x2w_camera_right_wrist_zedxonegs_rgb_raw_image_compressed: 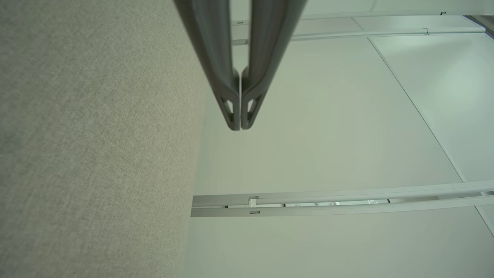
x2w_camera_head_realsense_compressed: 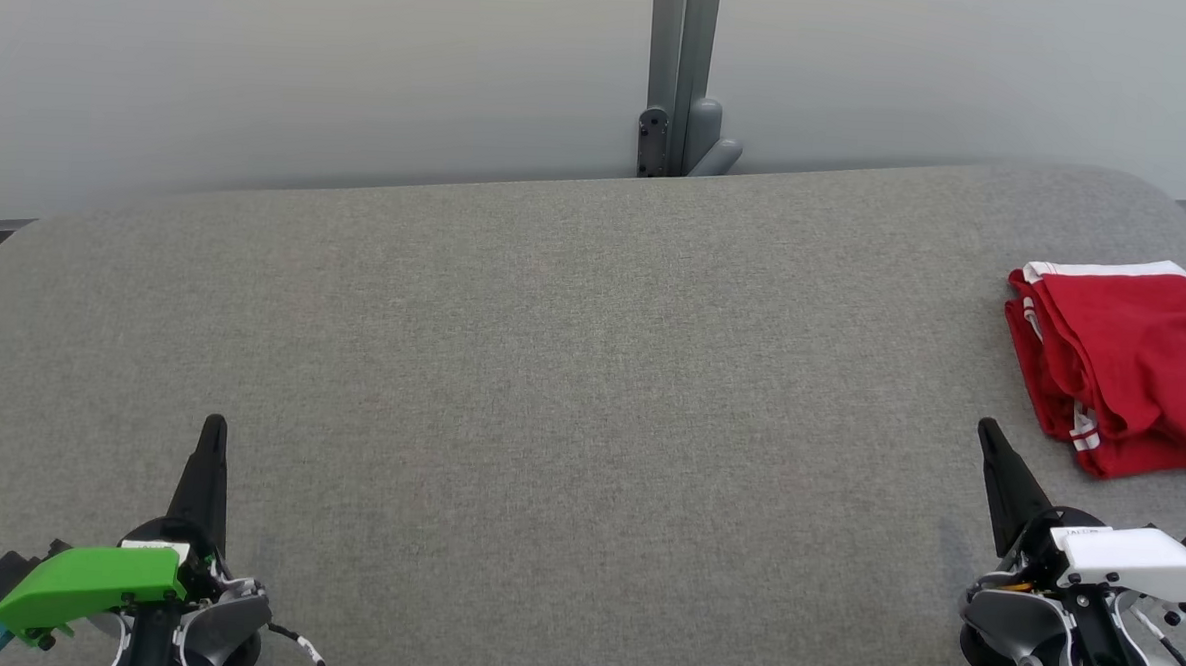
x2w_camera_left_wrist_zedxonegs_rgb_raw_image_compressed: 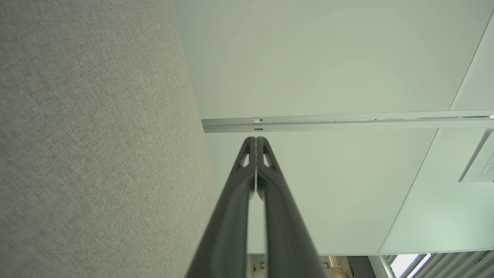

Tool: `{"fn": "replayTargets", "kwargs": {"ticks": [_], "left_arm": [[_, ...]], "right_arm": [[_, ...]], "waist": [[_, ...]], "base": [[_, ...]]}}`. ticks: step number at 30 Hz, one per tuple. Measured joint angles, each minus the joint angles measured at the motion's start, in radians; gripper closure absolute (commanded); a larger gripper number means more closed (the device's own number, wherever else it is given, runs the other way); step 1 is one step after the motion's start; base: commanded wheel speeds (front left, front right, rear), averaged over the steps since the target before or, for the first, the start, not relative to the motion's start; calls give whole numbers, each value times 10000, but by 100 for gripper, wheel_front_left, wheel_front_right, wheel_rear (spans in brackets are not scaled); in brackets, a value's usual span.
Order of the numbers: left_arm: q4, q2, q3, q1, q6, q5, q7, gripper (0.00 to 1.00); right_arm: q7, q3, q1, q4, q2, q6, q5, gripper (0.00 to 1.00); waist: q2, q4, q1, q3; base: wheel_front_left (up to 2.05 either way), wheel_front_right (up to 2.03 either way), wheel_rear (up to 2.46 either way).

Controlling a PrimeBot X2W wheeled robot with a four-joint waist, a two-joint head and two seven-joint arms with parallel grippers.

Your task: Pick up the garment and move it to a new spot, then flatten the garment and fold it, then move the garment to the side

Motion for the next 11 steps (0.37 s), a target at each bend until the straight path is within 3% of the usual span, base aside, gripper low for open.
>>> {"fn": "replayTargets", "kwargs": {"ticks": [11], "left_arm": [[0, 0, 0, 0, 0, 0, 0, 100]], "right_arm": [[-2, 0, 0, 0, 0, 0, 0, 100]], "waist": [[0, 0, 0, 0]], "base": [[0, 0, 0]]}}
